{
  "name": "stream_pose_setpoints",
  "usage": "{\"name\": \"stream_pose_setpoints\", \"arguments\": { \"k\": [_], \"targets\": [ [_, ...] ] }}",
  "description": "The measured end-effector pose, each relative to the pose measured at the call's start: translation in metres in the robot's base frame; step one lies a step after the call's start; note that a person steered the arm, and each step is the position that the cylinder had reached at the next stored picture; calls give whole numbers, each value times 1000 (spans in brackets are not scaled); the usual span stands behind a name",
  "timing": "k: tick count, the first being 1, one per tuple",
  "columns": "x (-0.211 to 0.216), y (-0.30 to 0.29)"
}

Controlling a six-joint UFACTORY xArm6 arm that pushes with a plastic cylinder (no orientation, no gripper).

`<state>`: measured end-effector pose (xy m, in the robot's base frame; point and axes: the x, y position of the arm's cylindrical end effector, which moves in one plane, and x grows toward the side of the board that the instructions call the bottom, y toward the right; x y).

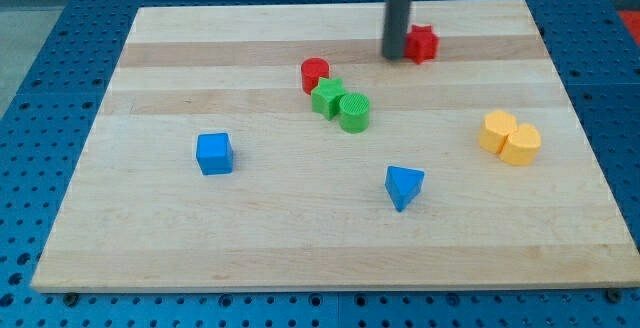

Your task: Push the red circle towards the red star

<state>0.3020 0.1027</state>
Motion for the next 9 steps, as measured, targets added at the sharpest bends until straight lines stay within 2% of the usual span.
{"name": "stream_pose_setpoints", "arguments": {
  "k": [1, 3, 7, 9],
  "targets": [
    [-7, 52],
    [-7, 58],
    [-19, -142],
    [-38, -211]
  ]
}}
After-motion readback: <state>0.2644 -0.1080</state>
